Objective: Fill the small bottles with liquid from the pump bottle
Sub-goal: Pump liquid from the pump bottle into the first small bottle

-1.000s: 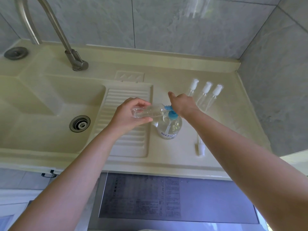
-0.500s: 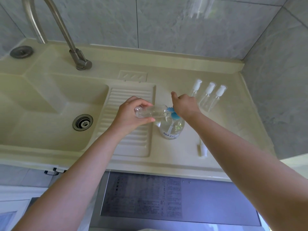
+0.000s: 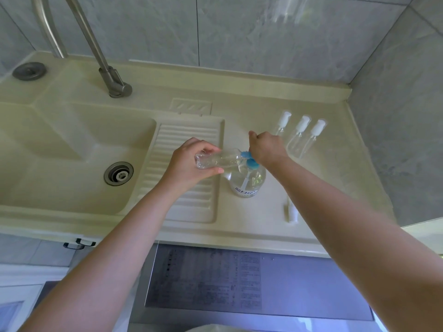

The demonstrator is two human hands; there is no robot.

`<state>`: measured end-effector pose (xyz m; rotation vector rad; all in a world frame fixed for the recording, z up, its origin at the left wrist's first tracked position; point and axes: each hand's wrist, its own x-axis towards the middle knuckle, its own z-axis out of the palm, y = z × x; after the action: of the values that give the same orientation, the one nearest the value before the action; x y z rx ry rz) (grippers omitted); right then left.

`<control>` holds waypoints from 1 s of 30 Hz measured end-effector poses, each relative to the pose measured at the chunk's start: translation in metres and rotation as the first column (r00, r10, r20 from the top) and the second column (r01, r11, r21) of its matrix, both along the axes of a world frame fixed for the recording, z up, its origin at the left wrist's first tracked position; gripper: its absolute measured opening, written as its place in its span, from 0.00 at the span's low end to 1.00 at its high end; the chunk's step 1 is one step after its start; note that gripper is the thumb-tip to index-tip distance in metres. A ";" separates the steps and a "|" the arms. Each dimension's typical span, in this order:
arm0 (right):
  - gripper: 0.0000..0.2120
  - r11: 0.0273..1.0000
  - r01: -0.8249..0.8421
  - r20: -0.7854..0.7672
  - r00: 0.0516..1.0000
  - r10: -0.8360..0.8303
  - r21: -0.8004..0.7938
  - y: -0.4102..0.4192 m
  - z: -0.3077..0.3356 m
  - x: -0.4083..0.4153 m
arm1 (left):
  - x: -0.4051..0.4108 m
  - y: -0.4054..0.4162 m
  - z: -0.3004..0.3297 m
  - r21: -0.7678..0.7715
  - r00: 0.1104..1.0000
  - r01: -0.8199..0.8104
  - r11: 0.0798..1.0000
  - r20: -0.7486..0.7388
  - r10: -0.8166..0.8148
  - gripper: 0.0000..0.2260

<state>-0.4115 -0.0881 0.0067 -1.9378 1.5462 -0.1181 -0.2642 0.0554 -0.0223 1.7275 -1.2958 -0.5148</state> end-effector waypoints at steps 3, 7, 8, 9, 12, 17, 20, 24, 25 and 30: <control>0.17 1.000 -0.017 0.015 1.000 0.017 -0.013 -0.002 -0.003 -0.003 | -0.001 0.000 0.001 -0.005 1.000 -0.002 1.000 -0.005 0.002 0.20; 0.30 0.997 0.009 0.054 0.998 -0.013 0.081 -0.006 0.004 -0.006 | -0.002 0.000 0.002 -0.007 1.000 -0.014 1.000 0.000 0.014 0.21; 0.30 0.997 -0.009 0.040 0.999 0.006 0.081 -0.006 0.007 -0.007 | -0.002 -0.001 0.002 -0.005 1.000 -0.016 1.000 -0.001 0.016 0.21; 0.30 0.996 -0.025 0.022 0.999 0.023 0.081 -0.004 0.010 -0.008 | -0.002 -0.001 0.003 -0.003 1.000 -0.019 1.000 -0.003 0.019 0.21; 0.28 0.997 -0.028 0.012 1.000 0.027 0.067 -0.005 0.007 -0.008 | -0.003 -0.001 0.004 0.009 1.000 -0.024 1.000 -0.009 0.024 0.21; 0.16 1.000 -0.022 -0.021 1.000 0.022 -0.009 -0.003 -0.006 -0.002 | -0.003 -0.001 0.006 0.019 1.000 -0.024 1.000 0.001 0.024 0.21; 0.23 1.000 0.009 0.027 1.000 -0.009 0.015 -0.003 -0.005 -0.004 | -0.002 -0.001 0.006 0.028 1.000 -0.018 0.999 -0.004 0.018 0.21; 0.29 0.995 0.000 0.044 0.999 -0.004 0.102 -0.005 0.006 -0.008 | -0.002 -0.001 0.007 0.027 1.000 -0.012 1.000 -0.007 0.013 0.21; 0.29 0.994 -0.018 0.032 0.999 0.015 0.104 -0.004 0.008 -0.009 | -0.002 0.000 0.007 0.021 1.000 -0.013 1.000 -0.013 0.013 0.21; 0.17 0.996 -0.013 0.054 0.999 0.009 0.089 -0.002 0.005 -0.006 | -0.003 0.000 0.008 0.019 1.000 -0.015 1.000 -0.017 0.015 0.21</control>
<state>-0.4172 -0.0897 0.0117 -1.8583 1.4809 -0.0933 -0.2667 0.0551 -0.0146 1.7432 -1.2689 -0.5332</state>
